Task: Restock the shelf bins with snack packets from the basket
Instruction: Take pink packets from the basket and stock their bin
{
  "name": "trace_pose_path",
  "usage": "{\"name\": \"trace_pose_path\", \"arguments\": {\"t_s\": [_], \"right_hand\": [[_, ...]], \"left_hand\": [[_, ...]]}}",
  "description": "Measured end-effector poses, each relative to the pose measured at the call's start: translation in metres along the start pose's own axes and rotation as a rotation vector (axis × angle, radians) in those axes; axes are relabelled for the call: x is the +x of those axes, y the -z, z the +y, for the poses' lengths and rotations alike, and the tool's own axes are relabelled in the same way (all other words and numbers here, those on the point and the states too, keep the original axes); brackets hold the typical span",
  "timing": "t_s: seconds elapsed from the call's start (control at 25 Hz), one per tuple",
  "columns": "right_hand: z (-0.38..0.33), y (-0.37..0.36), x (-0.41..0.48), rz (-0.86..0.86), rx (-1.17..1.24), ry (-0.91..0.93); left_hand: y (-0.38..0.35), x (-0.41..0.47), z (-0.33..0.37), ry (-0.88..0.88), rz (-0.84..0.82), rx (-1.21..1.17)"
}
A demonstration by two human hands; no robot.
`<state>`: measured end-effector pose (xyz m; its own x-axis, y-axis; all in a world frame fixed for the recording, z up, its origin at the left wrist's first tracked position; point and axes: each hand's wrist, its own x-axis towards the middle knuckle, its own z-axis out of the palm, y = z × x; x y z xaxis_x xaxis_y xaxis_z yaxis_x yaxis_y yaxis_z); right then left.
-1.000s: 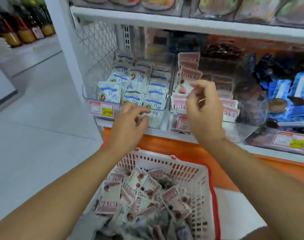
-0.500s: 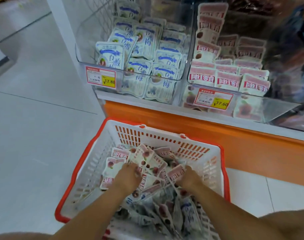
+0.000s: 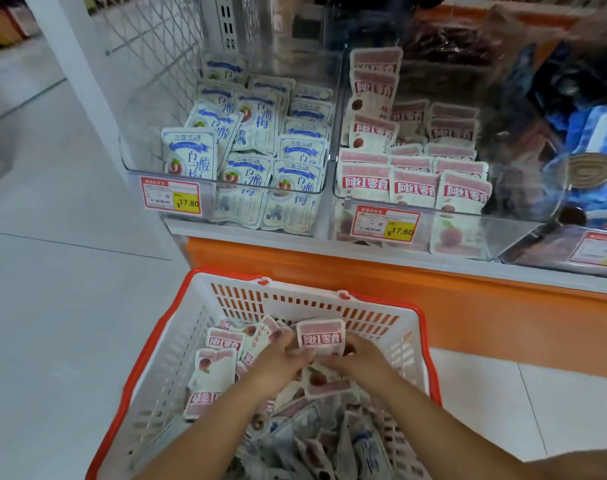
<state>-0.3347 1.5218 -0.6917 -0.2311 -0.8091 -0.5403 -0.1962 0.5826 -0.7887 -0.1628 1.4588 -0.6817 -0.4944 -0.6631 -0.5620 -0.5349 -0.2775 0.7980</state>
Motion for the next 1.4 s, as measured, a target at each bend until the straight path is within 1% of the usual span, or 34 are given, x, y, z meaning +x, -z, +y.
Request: {"name": "trace_pose_path", "arguments": {"t_s": [0.08,0.2,0.32,0.44,0.48,0.56,0.68,0.72,0.8,0.84,0.92,1.0,1.04,1.16,1.28,1.4], "right_hand": [[-0.022,0.010,-0.017,-0.016,0.109,0.060],[-0.044,0.030,-0.042,-0.015,0.226,0.107],[-0.069,0.052,-0.070,-0.020,0.199,0.168],[-0.106,0.076,-0.105,0.017,0.126,0.300],[-0.121,0.087,-0.115,0.036,0.094,0.347],[-0.151,0.112,-0.130,0.079,0.065,0.436],[-0.195,0.153,-0.135,0.223,0.148,0.517],[-0.208,0.166,-0.129,0.299,0.174,0.543],[-0.231,0.191,-0.102,0.506,0.167,0.555],[-0.241,0.203,-0.082,0.601,0.138,0.542],[-0.262,0.220,-0.042,0.726,0.048,0.506],[-0.277,0.230,-0.003,0.754,-0.040,0.474],[-0.283,0.234,0.013,0.743,-0.067,0.442],[-0.294,0.243,0.051,0.727,-0.080,0.355],[-0.295,0.248,0.078,0.706,-0.120,0.342],[-0.292,0.247,0.094,0.692,-0.121,0.367]], "left_hand": [[0.003,-0.008,0.022,-0.023,0.027,-0.086],[0.003,-0.026,0.054,-0.111,0.101,-0.148],[0.000,-0.050,0.092,-0.199,0.113,-0.182],[-0.003,-0.075,0.135,-0.351,0.103,-0.096],[-0.001,-0.083,0.152,-0.415,0.116,-0.055],[0.006,-0.097,0.192,-0.539,0.206,0.010],[0.025,-0.104,0.247,-0.725,0.391,0.070],[0.034,-0.101,0.265,-0.789,0.455,0.152],[0.050,-0.085,0.297,-0.874,0.575,0.371],[0.058,-0.072,0.310,-0.890,0.625,0.481],[0.072,-0.040,0.332,-0.866,0.692,0.709],[0.081,-0.006,0.349,-0.800,0.714,0.865],[0.084,0.008,0.356,-0.773,0.719,0.887],[0.091,0.041,0.367,-0.735,0.720,0.818],[0.097,0.064,0.365,-0.654,0.612,0.593],[0.099,0.079,0.360,-0.600,0.596,0.417]]}}
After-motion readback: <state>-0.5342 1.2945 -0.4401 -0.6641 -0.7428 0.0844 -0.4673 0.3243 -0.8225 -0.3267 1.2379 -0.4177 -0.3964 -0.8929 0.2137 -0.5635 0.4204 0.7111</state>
